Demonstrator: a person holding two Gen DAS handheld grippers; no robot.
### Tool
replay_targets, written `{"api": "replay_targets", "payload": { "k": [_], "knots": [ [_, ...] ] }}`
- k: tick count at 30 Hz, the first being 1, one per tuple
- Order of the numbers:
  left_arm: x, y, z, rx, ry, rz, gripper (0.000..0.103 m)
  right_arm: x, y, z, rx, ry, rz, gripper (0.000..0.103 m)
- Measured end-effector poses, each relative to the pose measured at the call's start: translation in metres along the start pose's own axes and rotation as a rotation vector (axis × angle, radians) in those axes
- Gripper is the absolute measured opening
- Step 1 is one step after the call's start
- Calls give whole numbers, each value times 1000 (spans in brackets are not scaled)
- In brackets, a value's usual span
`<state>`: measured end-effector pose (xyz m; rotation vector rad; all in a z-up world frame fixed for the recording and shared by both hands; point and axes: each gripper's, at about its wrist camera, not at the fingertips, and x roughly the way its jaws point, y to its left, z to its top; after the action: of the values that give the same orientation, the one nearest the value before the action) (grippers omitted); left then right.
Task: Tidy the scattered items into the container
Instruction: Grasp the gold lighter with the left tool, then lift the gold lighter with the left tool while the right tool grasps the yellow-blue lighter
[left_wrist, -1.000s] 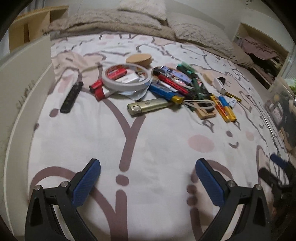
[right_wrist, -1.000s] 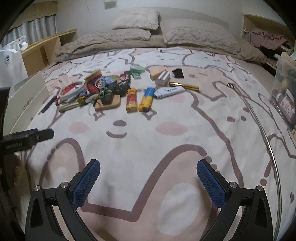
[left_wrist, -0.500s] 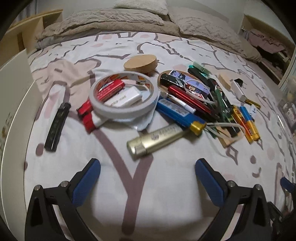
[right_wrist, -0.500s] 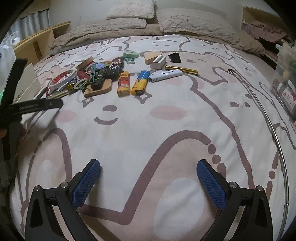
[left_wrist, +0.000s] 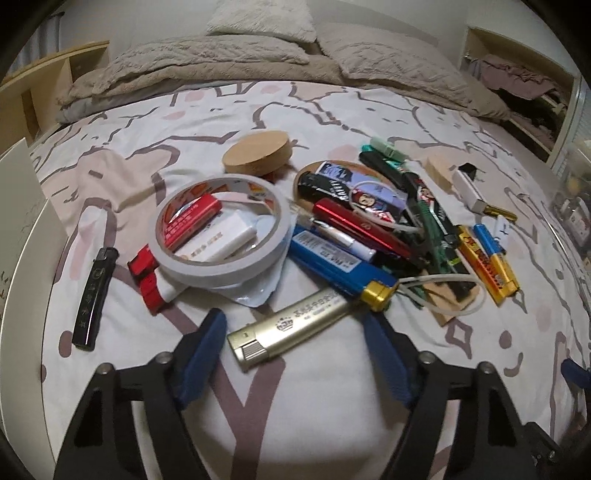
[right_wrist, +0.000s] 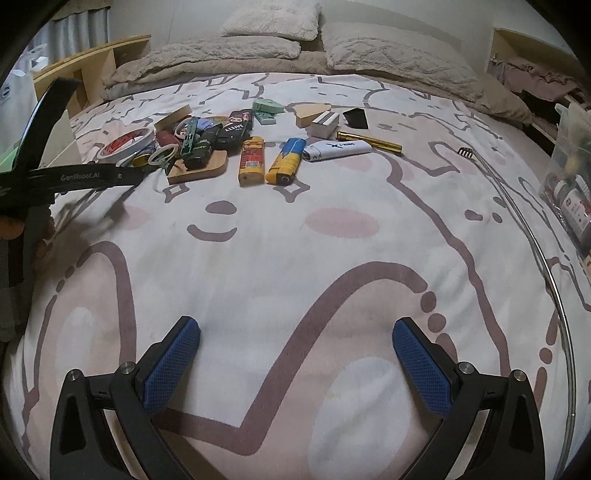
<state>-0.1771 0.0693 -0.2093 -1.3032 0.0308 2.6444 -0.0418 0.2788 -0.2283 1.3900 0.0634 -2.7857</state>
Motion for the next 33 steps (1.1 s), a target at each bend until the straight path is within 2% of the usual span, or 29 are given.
{"api": "replay_targets", "payload": {
  "k": [2, 8, 17, 20, 27, 33],
  "knots": [
    [-1, -3, -1, 14, -9, -1, 62, 1, 1, 0, 1, -5, -4, 103],
    [-6, -10, -6, 58, -13, 17, 43, 3, 2, -1, 0, -13, -6, 103],
    [-21, -18, -26, 81, -23, -33, 24, 5, 2, -1, 5, -31, -4, 103],
    [-28, -26, -34, 100, -25, -53, 21, 5, 1, -1, 9, -35, 1, 103],
    [-44, -32, -56, 111, -18, -86, 21, 4, 0, -1, 13, -37, 5, 103],
    [-65, -33, -83, 134, -18, -109, 21, 10, -9, 11, 88, -22, 34, 103]
  ]
}}
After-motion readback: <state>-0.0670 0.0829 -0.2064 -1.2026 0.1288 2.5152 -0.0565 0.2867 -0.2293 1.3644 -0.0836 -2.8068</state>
